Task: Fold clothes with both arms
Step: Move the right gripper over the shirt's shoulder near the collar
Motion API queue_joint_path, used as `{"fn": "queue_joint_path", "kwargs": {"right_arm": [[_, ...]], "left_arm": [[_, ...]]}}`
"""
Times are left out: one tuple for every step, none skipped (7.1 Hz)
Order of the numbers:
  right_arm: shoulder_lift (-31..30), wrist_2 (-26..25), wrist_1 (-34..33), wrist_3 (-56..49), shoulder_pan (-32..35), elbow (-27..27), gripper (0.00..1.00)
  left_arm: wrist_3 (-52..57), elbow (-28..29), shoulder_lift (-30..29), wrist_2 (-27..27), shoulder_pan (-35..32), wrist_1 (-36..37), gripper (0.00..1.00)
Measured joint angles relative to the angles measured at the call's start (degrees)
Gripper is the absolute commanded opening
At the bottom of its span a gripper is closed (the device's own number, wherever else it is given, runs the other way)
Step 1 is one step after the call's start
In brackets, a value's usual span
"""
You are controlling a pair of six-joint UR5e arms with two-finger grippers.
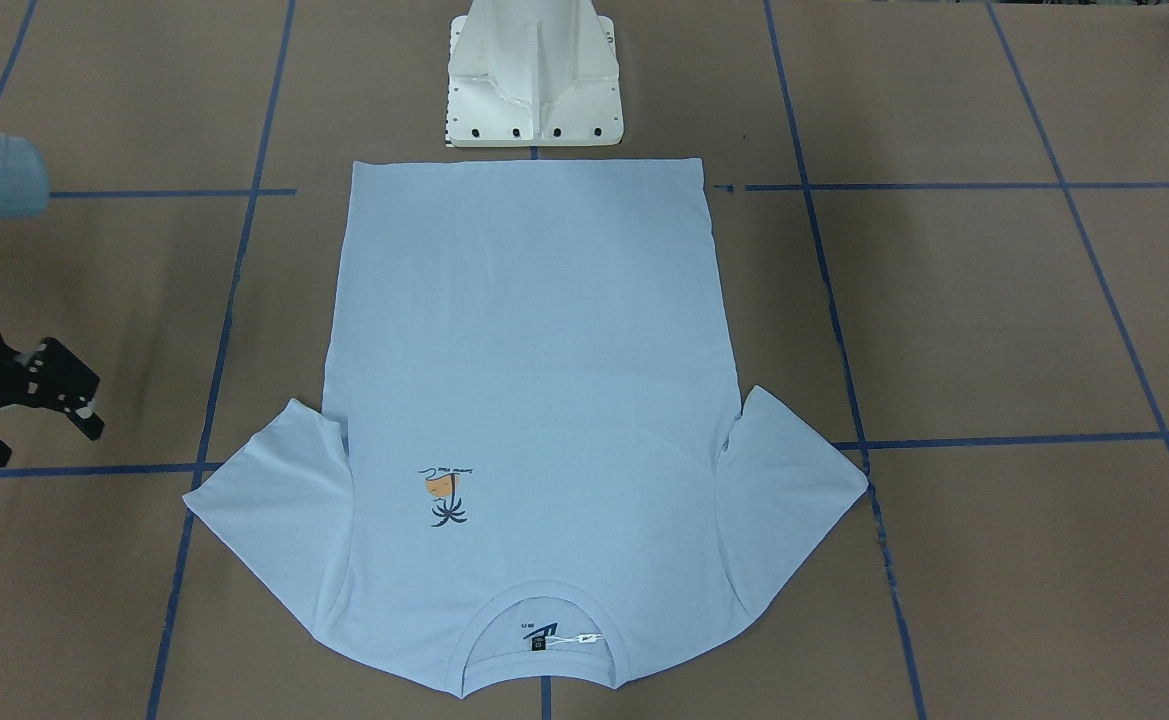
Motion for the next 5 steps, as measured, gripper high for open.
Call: {"fn": "queue_joint_path", "kwargs": {"right_arm": [[1.4,-4.4,2.4,3.7,-3.4,-2.4,0.65],[2.1,-9.4,3.7,6.6,-7.1,-3.5,0.6],[2.4,-13.3,4.1,7.9,-10.0,-4.3,0.56],[2.5,-15.7,4.3,8.1,-11.8,-5.2,0.55],[2.6,-16.9,4.4,8.1,-12.6,-6.2,0.53]], "left_arm": [[0.0,0.0,0.0,0.0,0.0,0.0,1.0],[0.0,0.0,0.1,0.0,0.0,0.0,1.0],[0.1,0.1,0.1,0.0,0.0,0.0,1.0],[0.1,0.1,0.0,0.0,0.0,0.0,1.0],[0.1,0.1,0.1,0.0,0.0,0.0,1.0]]}}
